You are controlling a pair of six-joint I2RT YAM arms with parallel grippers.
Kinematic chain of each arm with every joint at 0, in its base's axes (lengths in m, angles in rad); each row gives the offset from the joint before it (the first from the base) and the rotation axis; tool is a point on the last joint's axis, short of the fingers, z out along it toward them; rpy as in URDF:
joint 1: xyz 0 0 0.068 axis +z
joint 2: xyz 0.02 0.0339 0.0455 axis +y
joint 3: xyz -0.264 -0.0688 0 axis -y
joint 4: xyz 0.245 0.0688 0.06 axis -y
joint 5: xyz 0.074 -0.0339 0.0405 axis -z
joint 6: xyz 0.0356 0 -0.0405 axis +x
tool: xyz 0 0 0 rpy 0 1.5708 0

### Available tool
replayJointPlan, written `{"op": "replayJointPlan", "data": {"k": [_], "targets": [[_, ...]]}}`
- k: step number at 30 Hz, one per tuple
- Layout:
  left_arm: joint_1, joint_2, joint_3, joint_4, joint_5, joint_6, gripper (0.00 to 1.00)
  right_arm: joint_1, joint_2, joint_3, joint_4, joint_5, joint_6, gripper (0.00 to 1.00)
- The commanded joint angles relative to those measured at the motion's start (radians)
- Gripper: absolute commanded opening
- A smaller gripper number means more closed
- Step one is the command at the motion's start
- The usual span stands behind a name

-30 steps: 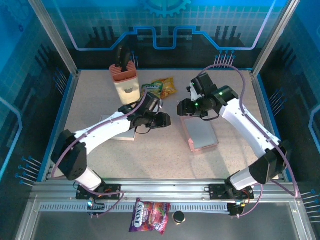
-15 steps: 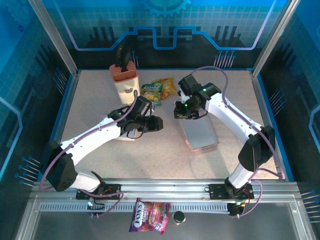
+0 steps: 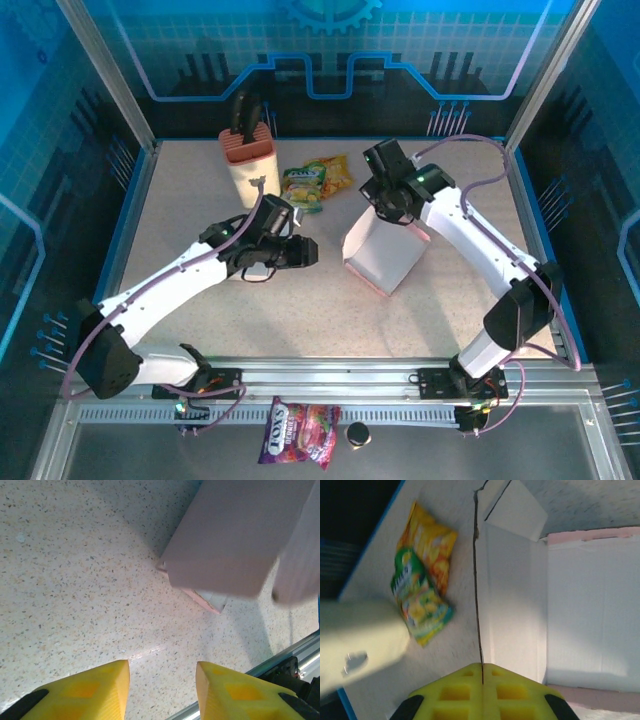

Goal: Fold the paper box

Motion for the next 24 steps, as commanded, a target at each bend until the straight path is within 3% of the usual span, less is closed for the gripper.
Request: {"op": "replayJointPlan", "data": {"k": [1,6,9,14,18,20,22,24], "targets": [[0.010,-0.039,-0.023,-0.067,0.028,0.042,0.40,-0.028,0.065,0.069,-0.063,0.165,0.337,0.00],[0.009,-0.070,-0.052,-0.092,0.060,0.043,0.40,-0.064,0.110,0.041,0.022,0.147,0.594,0.00],[0.012,-0.084,-0.068,-0.101,0.063,0.049,0.40,-0.078,0.148,0.075,0.015,0.103,0.659,0.00],[0.032,-0.064,-0.071,-0.091,0.077,0.068,0.42,-0.081,0.151,0.088,0.039,0.057,0.565,0.24],[0.061,-0.010,-0.028,-0.061,0.108,0.106,0.43,-0.115,0.103,0.058,0.128,0.029,0.229,0.35],[0.075,0.037,0.023,-0.058,0.116,0.151,0.45,-0.153,0.050,0.016,0.231,-0.004,-0.069,0.37],[0.088,0.094,0.083,-0.061,0.127,0.202,0.46,-0.211,-0.015,-0.040,0.323,-0.110,-0.368,0.37],[0.103,0.160,0.154,-0.077,0.124,0.254,0.46,-0.280,-0.095,-0.123,0.446,-0.292,-0.699,0.41]]}}
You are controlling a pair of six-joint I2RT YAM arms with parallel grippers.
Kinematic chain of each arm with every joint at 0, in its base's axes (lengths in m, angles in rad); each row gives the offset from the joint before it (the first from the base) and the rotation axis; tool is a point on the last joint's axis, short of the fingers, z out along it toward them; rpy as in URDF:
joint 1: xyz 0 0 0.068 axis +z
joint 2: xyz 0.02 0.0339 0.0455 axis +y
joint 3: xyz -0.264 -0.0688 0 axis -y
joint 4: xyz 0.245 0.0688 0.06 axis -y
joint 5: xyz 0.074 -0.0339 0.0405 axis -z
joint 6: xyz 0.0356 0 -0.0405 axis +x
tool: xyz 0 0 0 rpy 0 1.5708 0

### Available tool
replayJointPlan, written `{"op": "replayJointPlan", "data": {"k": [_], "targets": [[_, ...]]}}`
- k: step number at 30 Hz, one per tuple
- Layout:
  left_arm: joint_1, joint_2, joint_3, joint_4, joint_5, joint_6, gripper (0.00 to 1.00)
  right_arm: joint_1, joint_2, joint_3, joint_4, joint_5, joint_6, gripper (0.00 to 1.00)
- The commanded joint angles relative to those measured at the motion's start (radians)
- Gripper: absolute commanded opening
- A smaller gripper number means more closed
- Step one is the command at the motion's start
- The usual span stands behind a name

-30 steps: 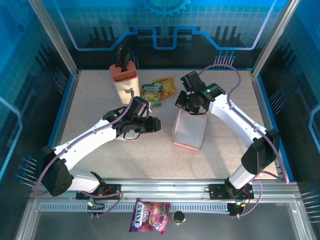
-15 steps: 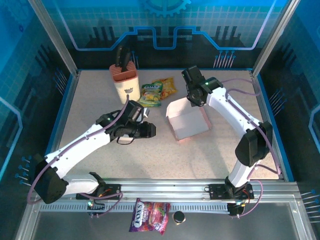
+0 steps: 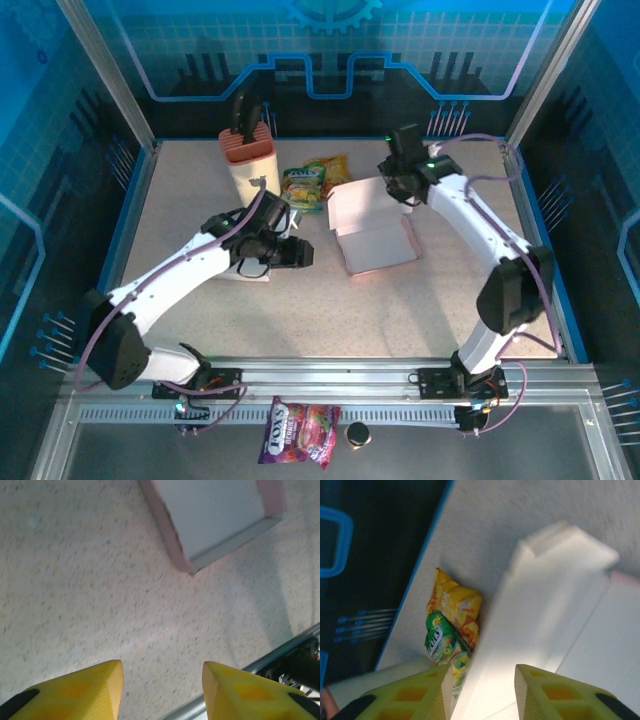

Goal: Fold the paper box

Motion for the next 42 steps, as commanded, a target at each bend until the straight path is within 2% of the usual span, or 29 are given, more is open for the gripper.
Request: {"op": "replayJointPlan", "data": {"k": [1,2,4,7,9,12,14,22,31,39,42], "targets": [[0.029,0.093,0.133,-0.010,0.029,0.129,0.46,-0.119,-0.165,-0.099,0.197,-0.293,-0.715,0.45],[0.039,0.130,0.172,-0.018,0.023,0.156,0.46,-0.157,-0.199,-0.137,0.206,-0.393,-0.850,0.47],[0.059,0.198,0.245,-0.033,0.022,0.201,0.47,-0.228,-0.241,-0.186,0.166,-0.504,-1.048,0.50],[0.078,0.302,0.360,-0.062,0.045,0.273,0.47,-0.321,-0.257,-0.214,0.052,-0.520,-1.249,0.48],[0.078,0.374,0.445,-0.110,0.022,0.316,0.48,-0.352,-0.262,-0.252,0.065,-0.482,-1.314,0.47],[0.082,0.462,0.552,-0.173,-0.042,0.352,0.48,-0.382,-0.216,-0.278,0.089,-0.519,-1.445,0.55],[0.087,0.498,0.588,-0.181,-0.061,0.366,0.48,-0.390,-0.156,-0.243,0.036,-0.521,-1.519,0.58],[0.091,0.583,0.662,-0.176,-0.029,0.386,0.48,-0.403,0.096,-0.013,-0.187,-0.620,-1.680,0.61],[0.091,0.631,0.687,-0.170,-0.050,0.392,0.47,-0.363,0.269,0.141,-0.259,-0.593,-1.736,0.60],[0.092,0.676,0.736,-0.180,-0.039,0.399,0.44,-0.336,0.326,0.194,-0.261,-0.613,-1.745,0.49],[0.092,0.696,0.767,-0.191,-0.044,0.406,0.40,-0.331,0.331,0.198,-0.264,-0.612,-1.748,0.41]]}}
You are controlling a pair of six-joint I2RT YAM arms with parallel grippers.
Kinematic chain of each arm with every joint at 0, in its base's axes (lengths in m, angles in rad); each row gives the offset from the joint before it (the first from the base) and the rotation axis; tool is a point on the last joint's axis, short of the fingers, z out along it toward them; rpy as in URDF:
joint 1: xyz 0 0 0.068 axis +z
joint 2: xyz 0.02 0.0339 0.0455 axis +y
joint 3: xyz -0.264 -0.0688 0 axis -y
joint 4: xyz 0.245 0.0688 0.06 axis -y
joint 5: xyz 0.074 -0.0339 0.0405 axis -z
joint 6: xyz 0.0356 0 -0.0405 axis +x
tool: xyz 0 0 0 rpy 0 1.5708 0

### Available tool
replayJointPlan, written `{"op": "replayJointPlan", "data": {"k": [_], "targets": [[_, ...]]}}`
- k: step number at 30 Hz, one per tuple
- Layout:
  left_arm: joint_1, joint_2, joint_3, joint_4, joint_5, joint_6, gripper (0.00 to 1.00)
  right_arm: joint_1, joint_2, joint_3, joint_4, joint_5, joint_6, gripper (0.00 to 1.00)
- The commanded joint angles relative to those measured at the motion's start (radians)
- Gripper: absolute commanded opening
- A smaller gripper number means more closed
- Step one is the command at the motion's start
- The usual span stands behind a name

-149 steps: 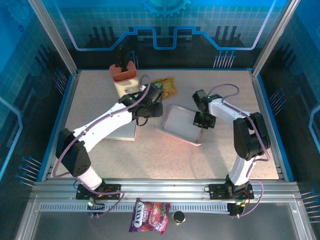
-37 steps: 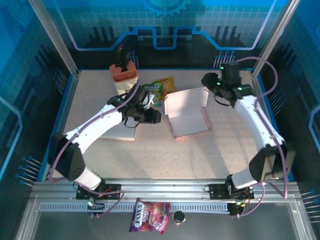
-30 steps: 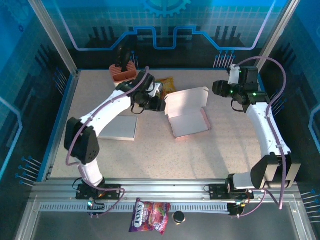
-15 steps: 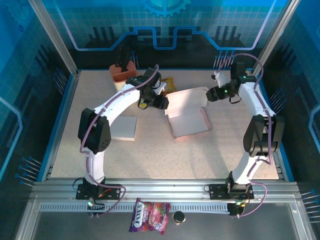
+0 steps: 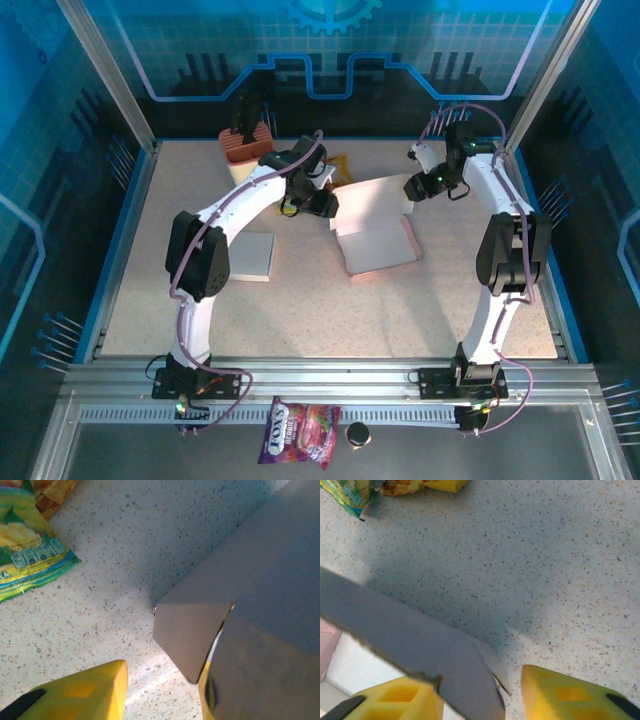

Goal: Fold the paper box

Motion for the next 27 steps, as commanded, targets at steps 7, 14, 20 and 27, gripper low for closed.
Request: {"op": "replayJointPlan", "data": {"k": [7,14,20,27], "targets": [[0.006,0.071,0.105,-0.032,0.006,0.018,0.29,0.026,0.013,0.032,-0.040,0.005,-0.020,0.24],[0.007,0.094,0.133,-0.022,0.000,0.004,0.05,0.052,0.015,0.044,-0.044,0.043,-0.024,0.05],[0.005,0.087,0.136,-0.013,-0.032,-0.010,0.00,0.090,-0.022,0.032,-0.022,0.089,0.007,0.00],[-0.016,0.087,0.179,-0.017,-0.140,-0.052,0.00,0.138,-0.138,-0.091,0.134,0.181,0.173,0.00]]}}
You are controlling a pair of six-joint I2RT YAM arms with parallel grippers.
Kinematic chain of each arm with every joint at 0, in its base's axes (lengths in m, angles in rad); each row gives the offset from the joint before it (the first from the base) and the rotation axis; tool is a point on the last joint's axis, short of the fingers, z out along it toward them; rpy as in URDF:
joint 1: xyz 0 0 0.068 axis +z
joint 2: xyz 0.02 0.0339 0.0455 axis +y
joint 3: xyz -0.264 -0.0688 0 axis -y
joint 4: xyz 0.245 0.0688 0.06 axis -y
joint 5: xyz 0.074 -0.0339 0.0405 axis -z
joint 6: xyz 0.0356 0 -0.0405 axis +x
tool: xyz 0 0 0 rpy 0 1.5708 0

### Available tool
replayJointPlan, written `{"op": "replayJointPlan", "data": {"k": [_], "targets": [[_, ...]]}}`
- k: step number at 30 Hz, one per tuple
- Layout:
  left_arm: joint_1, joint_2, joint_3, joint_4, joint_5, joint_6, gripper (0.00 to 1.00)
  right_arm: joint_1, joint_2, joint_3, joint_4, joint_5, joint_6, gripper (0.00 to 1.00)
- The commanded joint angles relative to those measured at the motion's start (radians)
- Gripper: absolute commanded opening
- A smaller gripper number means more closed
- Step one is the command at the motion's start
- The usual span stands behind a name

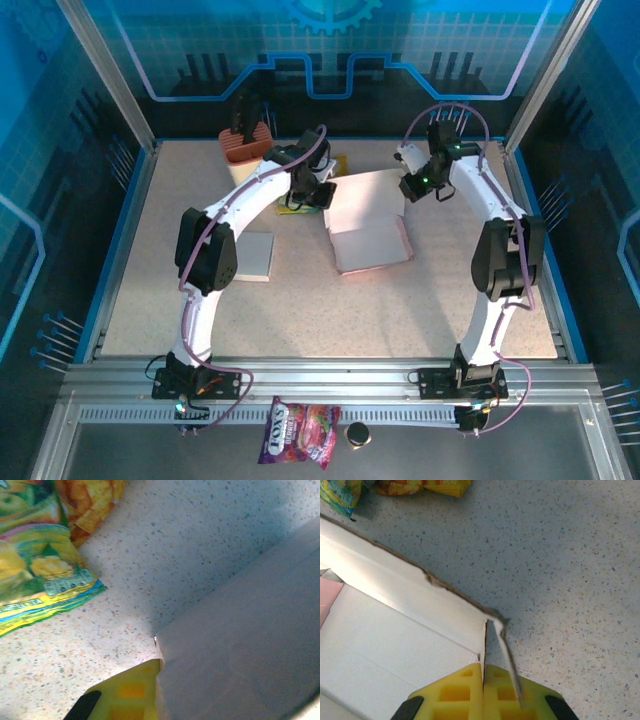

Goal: Fold the paper box

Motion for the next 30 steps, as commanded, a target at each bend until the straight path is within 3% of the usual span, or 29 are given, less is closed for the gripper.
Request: {"op": "replayJointPlan", "data": {"k": [1,7,12,17,26,30], "targets": [[-0.019,0.013,0.075,0.009,-0.068,-0.048,0.00,0.042,-0.102,-0.074,0.118,0.040,0.132,0.00],[-0.024,0.023,0.099,0.106,-0.125,-0.162,0.00,0.108,-0.244,-0.316,0.436,0.149,0.333,0.00],[-0.022,0.039,0.105,0.208,-0.087,-0.216,0.00,0.135,-0.314,-0.461,0.653,0.201,0.463,0.00],[-0.021,0.040,0.077,0.279,-0.016,-0.224,0.00,0.164,-0.342,-0.549,0.791,0.261,0.491,0.00],[-0.042,-0.053,-0.153,0.498,0.061,-0.235,0.00,0.177,-0.438,-0.791,1.098,0.328,0.529,0.00],[-0.061,-0.142,-0.376,0.738,0.066,-0.225,0.00,0.176,-0.469,-0.904,1.197,0.305,0.539,0.00]]}}
